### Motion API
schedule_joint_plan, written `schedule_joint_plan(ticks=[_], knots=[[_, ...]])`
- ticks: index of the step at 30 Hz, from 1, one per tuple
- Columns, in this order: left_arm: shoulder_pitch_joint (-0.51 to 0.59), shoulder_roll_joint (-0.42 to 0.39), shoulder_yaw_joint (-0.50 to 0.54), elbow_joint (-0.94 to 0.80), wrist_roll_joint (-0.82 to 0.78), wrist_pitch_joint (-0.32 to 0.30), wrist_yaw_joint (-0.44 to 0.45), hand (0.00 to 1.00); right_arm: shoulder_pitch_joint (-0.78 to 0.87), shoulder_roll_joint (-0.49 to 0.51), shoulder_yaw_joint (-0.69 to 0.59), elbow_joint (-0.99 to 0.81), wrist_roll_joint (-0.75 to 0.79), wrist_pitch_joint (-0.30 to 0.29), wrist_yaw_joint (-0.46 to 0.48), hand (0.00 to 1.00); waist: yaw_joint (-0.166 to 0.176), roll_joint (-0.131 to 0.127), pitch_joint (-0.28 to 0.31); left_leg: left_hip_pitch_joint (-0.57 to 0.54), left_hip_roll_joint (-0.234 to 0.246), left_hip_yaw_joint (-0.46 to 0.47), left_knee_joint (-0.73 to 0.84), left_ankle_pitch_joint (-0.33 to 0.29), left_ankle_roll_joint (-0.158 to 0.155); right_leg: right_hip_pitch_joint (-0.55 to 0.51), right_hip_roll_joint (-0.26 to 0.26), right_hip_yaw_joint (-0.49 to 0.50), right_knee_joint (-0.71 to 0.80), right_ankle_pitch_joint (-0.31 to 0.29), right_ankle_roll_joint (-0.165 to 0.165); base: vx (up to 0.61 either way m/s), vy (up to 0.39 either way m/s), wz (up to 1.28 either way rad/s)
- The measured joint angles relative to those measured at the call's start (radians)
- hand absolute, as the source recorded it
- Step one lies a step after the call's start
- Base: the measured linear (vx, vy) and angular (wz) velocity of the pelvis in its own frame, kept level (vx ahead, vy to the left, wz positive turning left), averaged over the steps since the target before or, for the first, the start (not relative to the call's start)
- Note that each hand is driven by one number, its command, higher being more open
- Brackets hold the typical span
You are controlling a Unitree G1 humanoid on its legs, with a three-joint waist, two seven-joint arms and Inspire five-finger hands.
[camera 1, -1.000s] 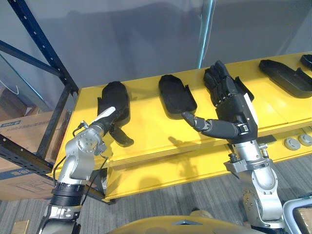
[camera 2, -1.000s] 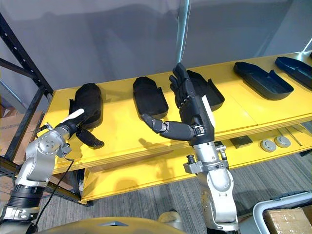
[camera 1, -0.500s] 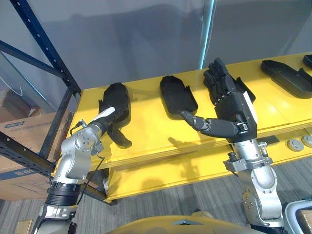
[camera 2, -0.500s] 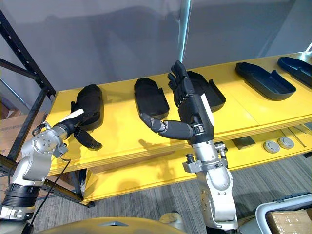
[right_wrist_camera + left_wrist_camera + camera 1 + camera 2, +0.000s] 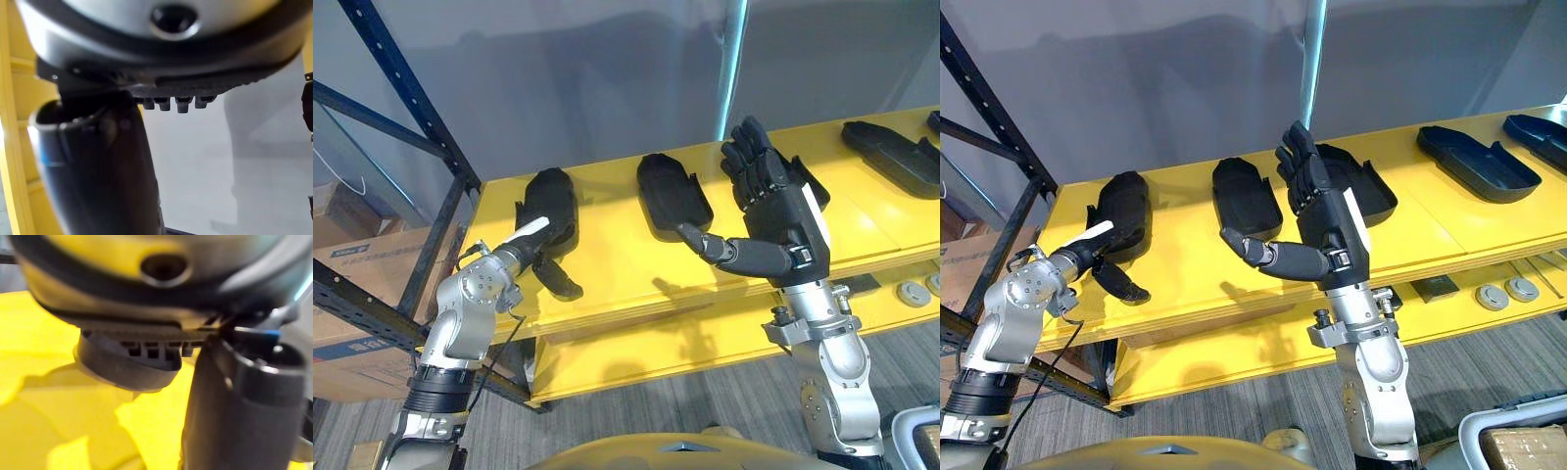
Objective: Walk over and take three plastic housings, then place them on the shelf
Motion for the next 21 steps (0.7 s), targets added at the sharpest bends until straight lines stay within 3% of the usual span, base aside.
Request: schedule_joint_plan(ticks=[4,8,10,13,17,21], knots=[[0.001,-0.016,0.042,-0.038,-0.137,-0.029,0.253,1.00,0.000,0.005,-0.001,0.000,0.000,-0.001,-0.009,1.00,0.001,-0.001,0.001,0.000,0.000,0.000,0.000,0.000,0.000,0.000,0.000,0.000,0.000,0.000,0.000,0.00,0.000,0.00],[0.019,-0.098,0.111,-0.139,-0.215,-0.135,0.512,1.00,0.001,0.031,-0.001,0.000,-0.002,-0.017,-0.010,1.00,-0.001,-0.003,0.002,0.000,0.000,-0.001,0.000,0.000,0.000,0.000,0.001,0.000,0.000,-0.001,-0.002,0.00,0.000,0.00],[0.081,-0.154,0.128,-0.241,-0.223,-0.245,0.649,1.00,0.007,0.056,0.000,0.000,-0.008,-0.037,-0.023,1.00,-0.002,-0.004,0.003,0.000,0.000,-0.002,0.000,-0.001,-0.001,0.000,0.001,0.000,-0.001,-0.003,-0.004,0.00,0.000,0.00],[0.170,-0.221,0.128,-0.342,-0.229,-0.385,0.779,1.00,0.024,0.073,-0.002,0.000,-0.061,-0.056,-0.069,1.00,0.002,-0.008,0.006,0.000,0.000,-0.005,0.000,-0.002,-0.001,0.001,0.001,-0.001,-0.002,-0.005,-0.003,0.00,0.000,0.00],[0.270,-0.283,0.136,-0.401,-0.262,-0.526,0.861,1.00,0.077,0.096,-0.008,0.003,-0.083,-0.055,-0.117,1.00,0.003,-0.016,0.011,0.000,0.000,-0.012,-0.001,-0.002,-0.001,0.006,0.002,-0.004,-0.004,-0.007,-0.001,0.00,0.000,0.04],[0.380,-0.348,0.155,-0.424,-0.400,-0.624,0.856,1.00,0.132,0.128,-0.042,0.009,-0.082,-0.051,-0.123,1.00,0.005,-0.029,0.019,0.001,0.000,-0.018,-0.001,-0.002,-0.001,0.018,0.001,-0.011,-0.021,-0.007,-0.001,0.00,0.000,0.04]])
